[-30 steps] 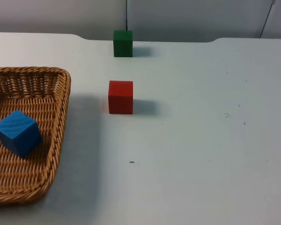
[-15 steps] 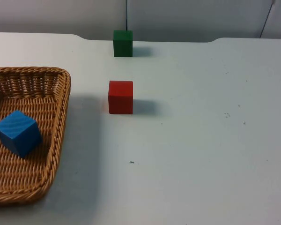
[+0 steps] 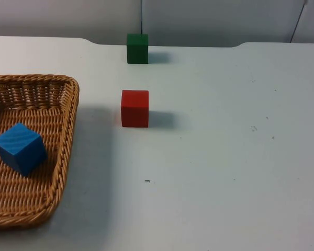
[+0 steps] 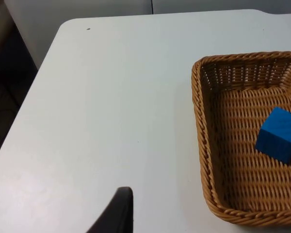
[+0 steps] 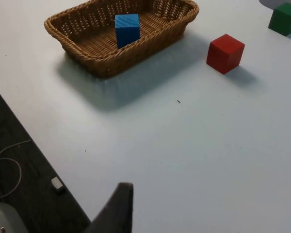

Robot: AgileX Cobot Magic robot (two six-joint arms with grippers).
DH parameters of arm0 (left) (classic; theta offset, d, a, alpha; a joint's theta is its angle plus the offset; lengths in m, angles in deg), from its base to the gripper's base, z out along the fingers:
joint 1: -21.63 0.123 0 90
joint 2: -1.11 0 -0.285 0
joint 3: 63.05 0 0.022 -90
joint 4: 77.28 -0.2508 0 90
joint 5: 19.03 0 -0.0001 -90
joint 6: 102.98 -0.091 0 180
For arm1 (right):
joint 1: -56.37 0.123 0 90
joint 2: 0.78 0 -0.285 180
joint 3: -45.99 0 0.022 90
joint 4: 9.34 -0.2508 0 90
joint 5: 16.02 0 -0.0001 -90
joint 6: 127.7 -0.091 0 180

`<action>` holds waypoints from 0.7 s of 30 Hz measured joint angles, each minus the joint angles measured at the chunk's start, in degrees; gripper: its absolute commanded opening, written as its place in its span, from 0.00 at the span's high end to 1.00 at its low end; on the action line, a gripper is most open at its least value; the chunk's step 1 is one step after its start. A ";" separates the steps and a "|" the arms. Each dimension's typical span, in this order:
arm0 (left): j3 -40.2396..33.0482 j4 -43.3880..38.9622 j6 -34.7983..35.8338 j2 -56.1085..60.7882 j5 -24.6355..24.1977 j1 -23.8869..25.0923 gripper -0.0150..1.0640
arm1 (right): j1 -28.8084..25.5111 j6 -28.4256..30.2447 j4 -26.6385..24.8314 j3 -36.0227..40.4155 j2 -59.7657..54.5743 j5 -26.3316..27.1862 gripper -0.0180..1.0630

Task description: Pick up the basket with the left hand and place the blue cube into the basket with the right hand.

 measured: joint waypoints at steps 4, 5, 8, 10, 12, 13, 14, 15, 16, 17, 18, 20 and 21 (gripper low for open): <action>0.00 0.00 0.00 0.00 0.00 0.00 0.01 | 0.00 0.10 0.00 0.00 0.00 0.00 0.01; 0.00 0.00 0.00 0.00 0.00 0.00 0.01 | 0.00 0.10 0.00 0.00 0.00 0.00 0.01; 0.00 0.00 0.00 0.00 0.00 0.00 0.01 | 0.00 0.10 0.00 0.00 0.00 0.00 0.01; 0.00 0.00 0.00 0.00 0.00 0.00 0.01 | 0.00 0.10 0.00 0.00 0.00 0.00 0.01; 0.00 0.00 0.00 0.00 0.00 0.00 0.01 | 0.00 0.10 0.00 0.00 0.00 0.00 0.01; 0.00 0.00 0.00 0.00 0.00 0.00 0.01 | 0.00 0.10 0.00 0.00 0.00 0.00 0.01; 0.00 0.00 0.00 0.00 0.00 0.00 0.01 | 0.00 0.10 0.00 0.00 0.00 0.00 0.01; 0.00 0.00 0.00 0.00 0.00 0.00 0.01 | 0.00 0.10 0.00 0.00 0.00 0.00 0.01; 0.00 0.00 0.00 0.00 0.00 0.00 0.01 | 0.00 0.10 0.00 0.00 0.00 0.00 0.01; 0.00 0.00 0.00 0.00 0.00 0.00 0.01 | 0.00 0.10 0.00 0.00 0.00 0.00 0.01; 0.00 0.00 0.00 0.00 0.00 0.00 0.01 | 0.00 0.10 0.00 0.00 0.00 0.00 0.01; 0.00 0.00 0.00 0.00 0.00 0.00 0.01 | -0.11 0.30 0.00 0.00 0.00 0.00 0.01; 0.00 0.00 0.00 0.00 0.00 0.00 0.01 | -0.59 0.30 0.00 0.00 0.00 0.00 0.01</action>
